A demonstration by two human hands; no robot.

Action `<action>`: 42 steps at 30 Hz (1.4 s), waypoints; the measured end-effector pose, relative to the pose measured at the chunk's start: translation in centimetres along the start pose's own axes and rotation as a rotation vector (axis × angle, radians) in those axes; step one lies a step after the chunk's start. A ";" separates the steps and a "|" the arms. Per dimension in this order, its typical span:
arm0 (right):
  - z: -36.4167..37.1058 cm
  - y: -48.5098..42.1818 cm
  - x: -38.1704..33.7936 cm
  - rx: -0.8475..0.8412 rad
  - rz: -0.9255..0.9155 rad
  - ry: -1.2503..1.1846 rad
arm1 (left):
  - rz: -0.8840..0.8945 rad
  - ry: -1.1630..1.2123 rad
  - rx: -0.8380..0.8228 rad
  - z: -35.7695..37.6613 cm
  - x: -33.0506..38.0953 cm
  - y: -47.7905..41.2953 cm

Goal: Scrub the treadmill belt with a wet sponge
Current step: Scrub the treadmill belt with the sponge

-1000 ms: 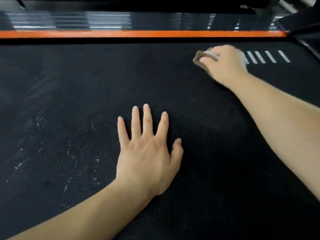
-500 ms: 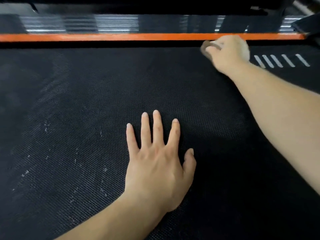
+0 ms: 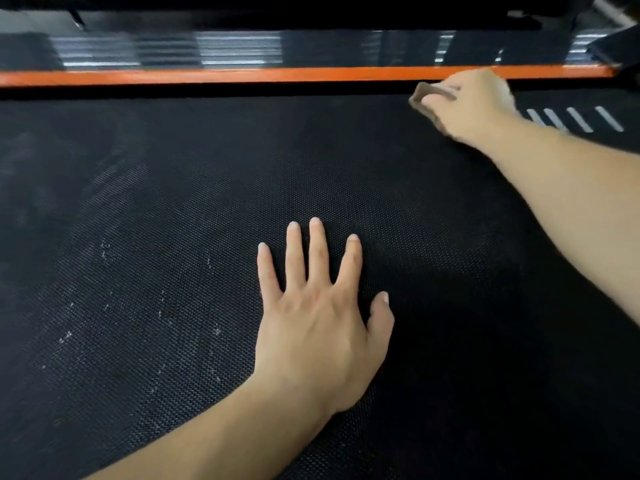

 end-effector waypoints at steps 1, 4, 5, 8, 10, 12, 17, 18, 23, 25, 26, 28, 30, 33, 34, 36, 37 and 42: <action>-0.6 -0.6 1.2 0.031 0.092 0.028 | 0.003 -0.005 0.000 0.1 0.0 0.0; -1.4 -0.3 2.2 0.114 0.154 0.101 | 0.009 -0.003 -0.001 0.2 0.0 0.1; -1.0 0.3 1.5 0.097 0.082 0.089 | 0.006 0.002 -0.002 0.1 0.0 0.2; -0.7 2.8 0.8 -0.026 -0.099 0.049 | 0.000 0.002 -0.001 0.1 0.0 0.1; -1.8 2.2 2.7 -0.003 0.002 0.064 | 0.001 -0.001 -0.002 0.1 0.0 -0.1; -3.1 1.7 4.5 0.085 0.163 0.086 | 0.000 -0.002 -0.014 0.2 0.1 0.0; -1.6 5.2 2.2 -0.028 -0.118 0.053 | -0.014 0.000 -0.037 -0.1 0.1 0.1; -1.9 5.5 2.5 -0.058 -0.138 0.068 | -0.018 0.002 -0.040 -0.2 0.1 0.0; -3.7 4.8 4.9 0.087 0.065 0.099 | -0.024 0.001 -0.044 -0.2 0.2 0.0; -2.6 6.9 3.4 0.020 -0.077 0.073 | -0.027 -0.003 -0.056 -0.3 0.2 0.0; -2.2 8.4 2.9 -0.034 -0.148 0.061 | -0.030 -0.007 -0.062 -0.2 0.2 0.0; -2.5 9.7 3.4 -0.080 -0.191 0.076 | -0.036 -0.003 -0.059 -0.3 0.2 0.0; -3.6 8.5 5.0 -0.024 -0.072 0.078 | -0.039 -0.004 -0.057 -0.2 0.1 0.0; -3.9 8.8 4.8 0.068 0.003 0.077 | -0.046 -0.001 -0.062 -0.1 0.1 0.0; -3.4 9.8 4.1 0.042 -0.047 0.071 | -0.047 -0.002 -0.063 -0.1 0.1 0.0; -2.5 12.5 2.9 -0.046 -0.174 0.039 | -0.048 -0.005 -0.061 -0.1 0.0 0.0; -2.5 13.6 2.8 -0.087 -0.215 0.034 | -0.049 -0.004 -0.060 -0.1 0.0 0.0; -4.4 11.9 5.0 0.010 -0.049 0.054 | -0.050 -0.004 -0.056 0.0 0.0 -0.1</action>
Point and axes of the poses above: each hand's wrist, its own y-axis away from the middle knuckle, its own z-axis out of the palm, x = y × z, the point moved 7 cm from there along -y, towards the middle knuckle, and after that the axes turned 5 degrees about y, right-handed, at the moved point
